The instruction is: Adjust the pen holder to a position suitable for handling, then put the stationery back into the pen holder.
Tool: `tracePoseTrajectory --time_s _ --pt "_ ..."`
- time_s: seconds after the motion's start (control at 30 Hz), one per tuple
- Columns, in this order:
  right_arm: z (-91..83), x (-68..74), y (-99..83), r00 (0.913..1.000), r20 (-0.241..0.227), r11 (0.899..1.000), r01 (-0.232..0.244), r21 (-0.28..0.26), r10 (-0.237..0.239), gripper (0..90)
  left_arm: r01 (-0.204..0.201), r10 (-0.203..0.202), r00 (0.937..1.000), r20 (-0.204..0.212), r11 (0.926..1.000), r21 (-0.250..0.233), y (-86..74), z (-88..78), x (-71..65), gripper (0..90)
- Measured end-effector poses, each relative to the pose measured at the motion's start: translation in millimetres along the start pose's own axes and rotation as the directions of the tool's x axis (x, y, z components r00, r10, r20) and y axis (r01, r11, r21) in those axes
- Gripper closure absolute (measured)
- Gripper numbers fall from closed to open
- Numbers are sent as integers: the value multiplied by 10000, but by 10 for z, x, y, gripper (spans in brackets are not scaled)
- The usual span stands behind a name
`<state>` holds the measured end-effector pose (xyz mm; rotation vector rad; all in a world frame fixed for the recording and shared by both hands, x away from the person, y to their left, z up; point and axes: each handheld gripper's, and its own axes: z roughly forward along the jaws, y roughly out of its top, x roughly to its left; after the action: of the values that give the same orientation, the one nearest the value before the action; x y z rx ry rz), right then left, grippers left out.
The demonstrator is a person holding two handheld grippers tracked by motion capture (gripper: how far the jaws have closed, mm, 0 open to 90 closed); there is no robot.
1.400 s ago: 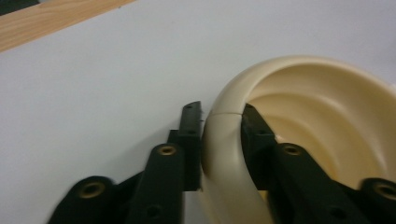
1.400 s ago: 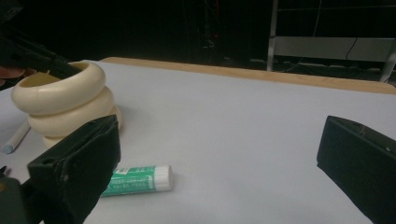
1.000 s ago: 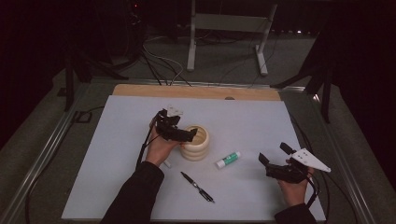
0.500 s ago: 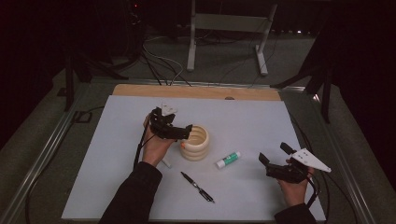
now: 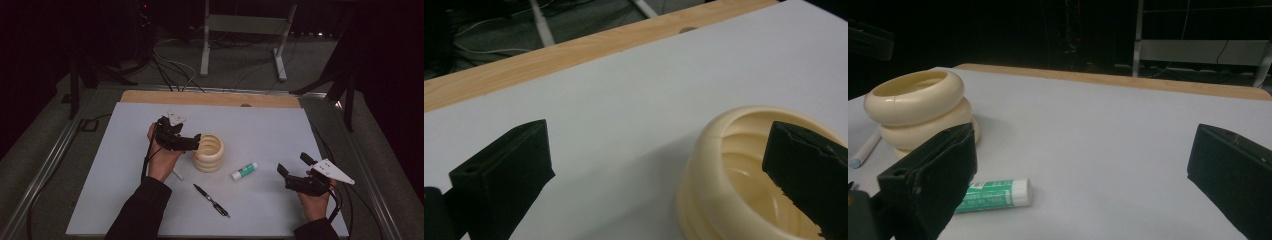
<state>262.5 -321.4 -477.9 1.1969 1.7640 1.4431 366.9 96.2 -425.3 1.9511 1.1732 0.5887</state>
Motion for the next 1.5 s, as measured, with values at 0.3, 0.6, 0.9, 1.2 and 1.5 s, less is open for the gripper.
tracePoseTrajectory --time_s 0.3,0.6,0.9,1.2,1.5 --pt "6 -5 -3 10000 -66 10000 -36 33 36 2 150 -164 9993 -324 9991 -409 -44 -160 43 0" --pt "5 -9 -7 10000 -28 10000 -68 44 68 2 155 -170 9994 -307 9987 -476 -73 -272 52 0" --pt "-1 -14 -6 10000 1 10000 -94 32 94 2 185 -194 9995 -234 9990 -411 -127 -288 44 0" --pt "1 -16 -11 9999 46 9999 -118 58 117 2 335 -340 9986 -415 9994 -121 -235 -272 74 0" --pt "4 -16 -12 9999 70 9999 -107 53 106 2 588 -573 9959 -706 9981 182 -340 -250 98 0"
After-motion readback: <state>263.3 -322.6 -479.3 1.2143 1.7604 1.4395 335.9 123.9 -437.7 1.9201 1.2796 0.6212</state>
